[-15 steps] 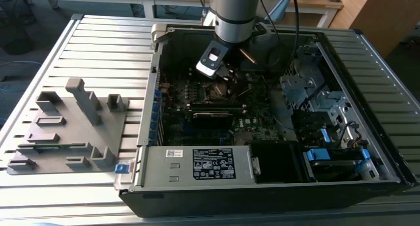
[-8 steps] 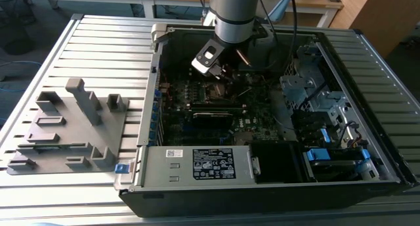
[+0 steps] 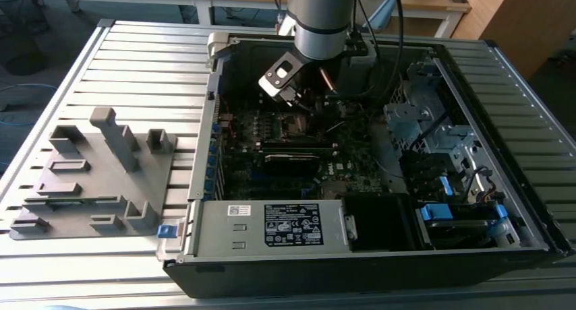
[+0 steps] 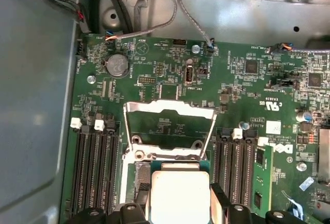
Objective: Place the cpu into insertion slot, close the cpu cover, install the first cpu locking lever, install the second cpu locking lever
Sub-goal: 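Place the cpu into insertion slot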
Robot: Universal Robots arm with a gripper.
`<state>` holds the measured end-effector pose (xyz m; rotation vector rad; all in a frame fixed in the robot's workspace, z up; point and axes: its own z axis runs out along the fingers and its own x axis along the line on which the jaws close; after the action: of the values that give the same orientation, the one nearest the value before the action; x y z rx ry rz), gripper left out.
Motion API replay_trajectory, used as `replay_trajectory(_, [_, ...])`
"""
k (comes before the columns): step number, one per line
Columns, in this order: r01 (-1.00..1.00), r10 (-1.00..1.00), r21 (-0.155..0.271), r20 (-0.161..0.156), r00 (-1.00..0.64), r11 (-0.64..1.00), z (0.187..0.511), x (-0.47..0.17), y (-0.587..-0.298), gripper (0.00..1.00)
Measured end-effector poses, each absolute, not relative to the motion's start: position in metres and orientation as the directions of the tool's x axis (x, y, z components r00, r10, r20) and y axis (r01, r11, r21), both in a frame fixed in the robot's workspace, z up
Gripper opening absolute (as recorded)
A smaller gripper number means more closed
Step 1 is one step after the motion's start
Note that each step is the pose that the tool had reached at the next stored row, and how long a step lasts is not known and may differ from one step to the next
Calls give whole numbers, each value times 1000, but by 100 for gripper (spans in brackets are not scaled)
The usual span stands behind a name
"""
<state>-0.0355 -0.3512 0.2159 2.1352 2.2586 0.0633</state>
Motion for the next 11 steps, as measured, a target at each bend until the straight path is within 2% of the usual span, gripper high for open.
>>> replay_trajectory(11, [998, 999, 52, 4, -39, 39, 214, -39, -345, 54])
